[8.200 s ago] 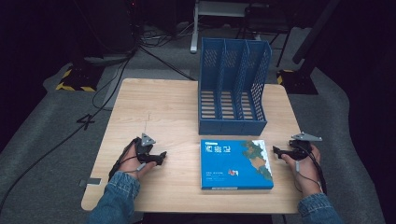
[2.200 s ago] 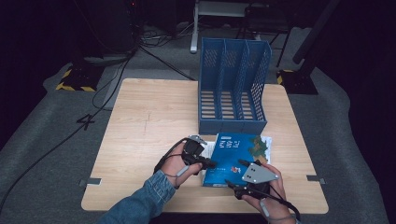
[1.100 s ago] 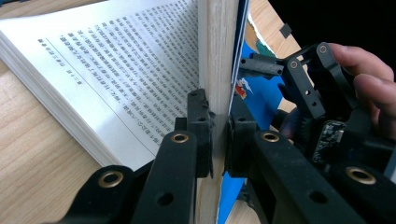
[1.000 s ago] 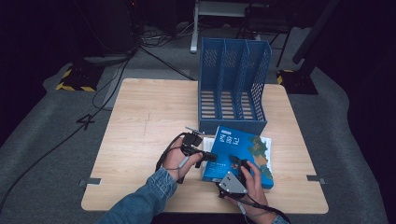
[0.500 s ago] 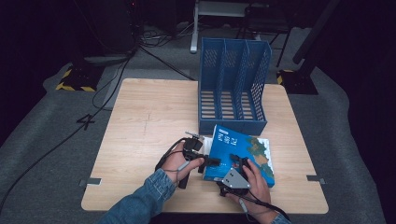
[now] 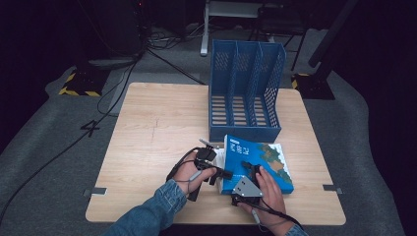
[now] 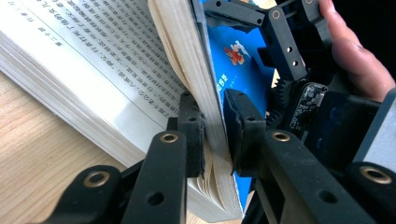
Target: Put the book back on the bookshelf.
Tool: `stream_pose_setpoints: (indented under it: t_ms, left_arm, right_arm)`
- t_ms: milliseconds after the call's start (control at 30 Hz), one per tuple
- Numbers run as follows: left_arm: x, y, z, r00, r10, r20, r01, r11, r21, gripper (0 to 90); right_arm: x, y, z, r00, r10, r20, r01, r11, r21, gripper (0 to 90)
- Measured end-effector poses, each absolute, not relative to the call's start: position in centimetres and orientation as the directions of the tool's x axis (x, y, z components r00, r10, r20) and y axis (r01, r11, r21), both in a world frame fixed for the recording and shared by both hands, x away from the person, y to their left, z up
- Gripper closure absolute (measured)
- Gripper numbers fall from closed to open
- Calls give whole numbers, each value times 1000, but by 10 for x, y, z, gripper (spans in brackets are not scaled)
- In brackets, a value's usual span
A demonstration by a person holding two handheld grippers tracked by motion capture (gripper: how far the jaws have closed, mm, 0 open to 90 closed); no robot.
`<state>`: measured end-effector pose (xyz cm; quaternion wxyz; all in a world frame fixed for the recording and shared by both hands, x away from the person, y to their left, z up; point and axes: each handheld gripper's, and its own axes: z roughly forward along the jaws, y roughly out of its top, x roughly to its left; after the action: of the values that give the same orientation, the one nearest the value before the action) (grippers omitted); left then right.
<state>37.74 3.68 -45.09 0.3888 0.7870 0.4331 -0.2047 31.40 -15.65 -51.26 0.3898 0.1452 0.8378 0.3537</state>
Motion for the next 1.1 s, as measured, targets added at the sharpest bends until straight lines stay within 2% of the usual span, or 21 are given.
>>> stream_pose_setpoints:
  t_ms: [300, 467, 733, 967, 1100]
  left_arm:
    - [377, 37, -449, 542, 522, -659, 840, -314, 442, 801]
    - [377, 37, -448, 547, 522, -655, 837, -310, 452, 801]
    - [378, 39, -450, 505, 505, -700, 862, -261, 434, 801]
    - [378, 37, -451, 492, 508, -707, 868, -222, 444, 789]
    - [375, 32, -454, 540, 529, -654, 833, -225, 505, 737]
  right_arm:
    - [312, -148, -514, -610, 520, -598, -53, 726, 686, 0]
    - [309, -139, -511, -572, 467, -675, -87, 783, 616, 0]
    - [308, -131, -513, -506, 440, -742, -110, 820, 561, 0]
    - [312, -129, -513, -498, 441, -747, -98, 827, 553, 0]
    - [318, -131, -512, -525, 454, -720, -81, 815, 573, 4]
